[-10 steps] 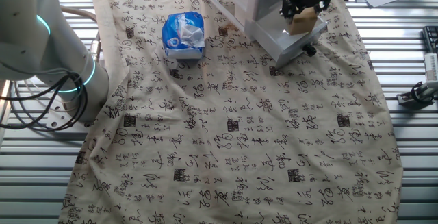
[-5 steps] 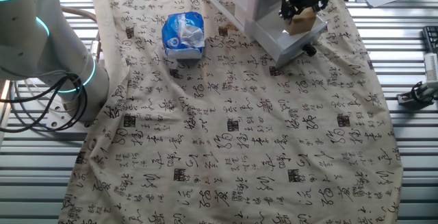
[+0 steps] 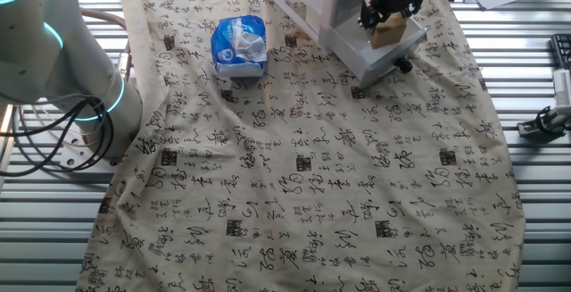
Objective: Put things in the drawer
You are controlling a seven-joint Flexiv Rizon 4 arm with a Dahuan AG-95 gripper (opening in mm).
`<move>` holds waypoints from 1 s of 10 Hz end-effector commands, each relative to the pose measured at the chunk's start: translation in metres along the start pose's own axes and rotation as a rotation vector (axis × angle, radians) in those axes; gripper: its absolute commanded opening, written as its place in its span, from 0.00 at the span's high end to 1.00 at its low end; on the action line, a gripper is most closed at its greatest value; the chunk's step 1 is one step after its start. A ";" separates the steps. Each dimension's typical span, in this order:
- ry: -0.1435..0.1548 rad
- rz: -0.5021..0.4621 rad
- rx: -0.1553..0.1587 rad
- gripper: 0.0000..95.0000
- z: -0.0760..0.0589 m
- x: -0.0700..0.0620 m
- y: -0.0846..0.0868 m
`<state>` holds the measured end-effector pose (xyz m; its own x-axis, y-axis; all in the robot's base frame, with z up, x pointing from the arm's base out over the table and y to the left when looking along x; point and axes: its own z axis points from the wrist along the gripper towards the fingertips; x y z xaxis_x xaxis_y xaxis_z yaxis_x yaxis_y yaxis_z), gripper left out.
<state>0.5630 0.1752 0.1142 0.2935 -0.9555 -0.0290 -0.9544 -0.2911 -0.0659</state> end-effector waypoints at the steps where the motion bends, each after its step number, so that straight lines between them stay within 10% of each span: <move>1: 0.002 -0.004 0.001 1.00 0.002 0.000 -0.002; 10: -0.009 -0.080 -0.004 1.00 0.026 0.003 -0.004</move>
<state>0.5689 0.1755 0.0867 0.3731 -0.9272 -0.0337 -0.9266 -0.3705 -0.0642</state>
